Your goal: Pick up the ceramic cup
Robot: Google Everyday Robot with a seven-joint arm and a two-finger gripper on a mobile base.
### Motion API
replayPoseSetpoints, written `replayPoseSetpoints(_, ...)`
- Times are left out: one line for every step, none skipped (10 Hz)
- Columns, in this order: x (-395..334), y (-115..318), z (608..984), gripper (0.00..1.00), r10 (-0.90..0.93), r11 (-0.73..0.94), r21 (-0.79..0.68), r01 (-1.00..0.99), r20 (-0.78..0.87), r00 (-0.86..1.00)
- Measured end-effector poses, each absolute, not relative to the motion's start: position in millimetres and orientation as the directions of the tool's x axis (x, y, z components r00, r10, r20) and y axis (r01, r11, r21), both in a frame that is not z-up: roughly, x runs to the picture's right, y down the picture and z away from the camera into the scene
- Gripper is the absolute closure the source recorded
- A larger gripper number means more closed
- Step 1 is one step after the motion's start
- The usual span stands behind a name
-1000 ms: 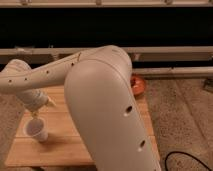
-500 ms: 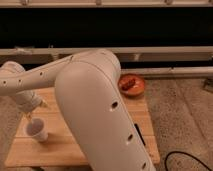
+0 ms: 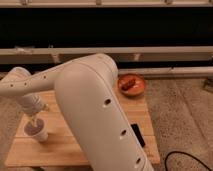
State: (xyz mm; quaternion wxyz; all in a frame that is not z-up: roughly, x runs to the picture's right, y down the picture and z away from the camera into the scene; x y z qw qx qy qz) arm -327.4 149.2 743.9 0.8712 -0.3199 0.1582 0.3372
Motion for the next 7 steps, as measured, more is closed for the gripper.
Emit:
replayPoseSetpoints(-326.2,153.7,749.5,0.36,0.490,0.568,-0.447,-0.691,-0.491,0.720)
replayPoseSetpoints(-325.8,155.2,752.0,0.42,0.494,0.570,-0.442,-0.693,-0.490,0.718)
replayPoseSetpoints(-326.6,153.5,750.9,0.53,0.496,0.572,-0.440,-0.692,-0.487,0.719)
replayPoseSetpoints(-326.0,149.1,746.8,0.63,0.494,0.572,-0.441,-0.691,-0.487,0.720)
replayPoseSetpoints(-325.3,146.5,744.2,0.71,0.494,0.572,-0.442,-0.691,-0.487,0.720)
replayPoseSetpoints(-324.6,147.0,744.1,0.83,0.492,0.575,-0.441,-0.689,-0.487,0.722)
replayPoseSetpoints(-323.8,149.4,746.6,0.92,0.490,0.576,-0.440,-0.689,-0.488,0.722)
